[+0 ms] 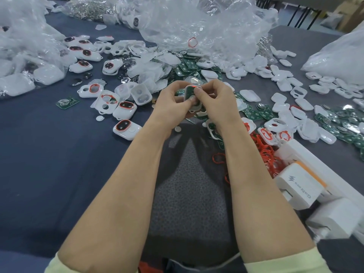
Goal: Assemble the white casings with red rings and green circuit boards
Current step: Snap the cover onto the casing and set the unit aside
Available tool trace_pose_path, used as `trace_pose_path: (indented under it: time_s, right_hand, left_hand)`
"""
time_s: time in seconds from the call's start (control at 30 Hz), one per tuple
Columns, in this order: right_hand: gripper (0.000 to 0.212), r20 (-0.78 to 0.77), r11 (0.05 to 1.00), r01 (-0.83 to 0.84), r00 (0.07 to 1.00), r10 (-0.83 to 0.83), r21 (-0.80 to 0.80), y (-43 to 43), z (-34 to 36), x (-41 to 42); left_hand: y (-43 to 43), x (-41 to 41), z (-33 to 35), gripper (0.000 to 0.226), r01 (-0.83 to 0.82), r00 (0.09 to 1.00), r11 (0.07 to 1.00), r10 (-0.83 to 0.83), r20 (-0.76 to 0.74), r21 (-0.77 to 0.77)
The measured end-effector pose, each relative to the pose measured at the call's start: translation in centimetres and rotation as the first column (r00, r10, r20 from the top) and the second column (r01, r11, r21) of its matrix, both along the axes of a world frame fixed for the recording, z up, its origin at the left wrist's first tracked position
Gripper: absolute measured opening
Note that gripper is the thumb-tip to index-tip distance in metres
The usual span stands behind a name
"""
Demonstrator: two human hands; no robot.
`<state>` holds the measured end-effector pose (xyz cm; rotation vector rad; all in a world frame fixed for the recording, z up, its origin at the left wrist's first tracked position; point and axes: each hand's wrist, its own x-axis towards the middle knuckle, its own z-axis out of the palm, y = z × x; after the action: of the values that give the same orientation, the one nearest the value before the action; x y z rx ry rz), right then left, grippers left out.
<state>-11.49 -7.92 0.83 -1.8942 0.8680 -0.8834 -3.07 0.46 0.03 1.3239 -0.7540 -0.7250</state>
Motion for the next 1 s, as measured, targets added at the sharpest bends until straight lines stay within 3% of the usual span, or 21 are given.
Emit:
trace_pose_path:
  time_s: [0.23, 0.43, 0.57, 0.7, 1.0]
  right_hand:
    - [0.012, 0.039, 0.999, -0.003, 0.999, 0.002, 0.033, 0.20, 0.19, -0.23]
    - [0.012, 0.035, 1.000, 0.024, 0.999, -0.024, 0.004, 0.56, 0.25, 0.24]
    - [0.003, 0.052, 0.997, -0.009, 0.999, 0.005, 0.072, 0.61, 0.31, -0.05]
    - [0.007, 0.039, 0.997, -0.036, 0.999, 0.034, 0.072, 0.53, 0.42, -0.25]
    - [0.005, 0.042, 0.997, -0.003, 0.999, 0.000, 0.075, 0.81, 0.51, 0.08]
  left_hand:
    - [-0.10, -0.03, -0.08, 0.025, -0.003, 1.000, 1.000, 0.003, -0.002, -0.007]
    - [0.02, 0.03, -0.01, 0.027, -0.045, 0.994, 0.999, 0.044, 0.100, 0.011]
    - [-0.07, -0.08, -0.06, 0.028, -0.050, 0.998, 0.999, 0.050, 0.050, 0.008]
    - [-0.05, 0.05, -0.08, 0.027, -0.060, 0.998, 0.998, 0.060, 0.027, 0.009]
    - [-0.05, -0.17, 0.21, 0.025, -0.120, 0.975, 0.991, 0.106, 0.194, 0.064]
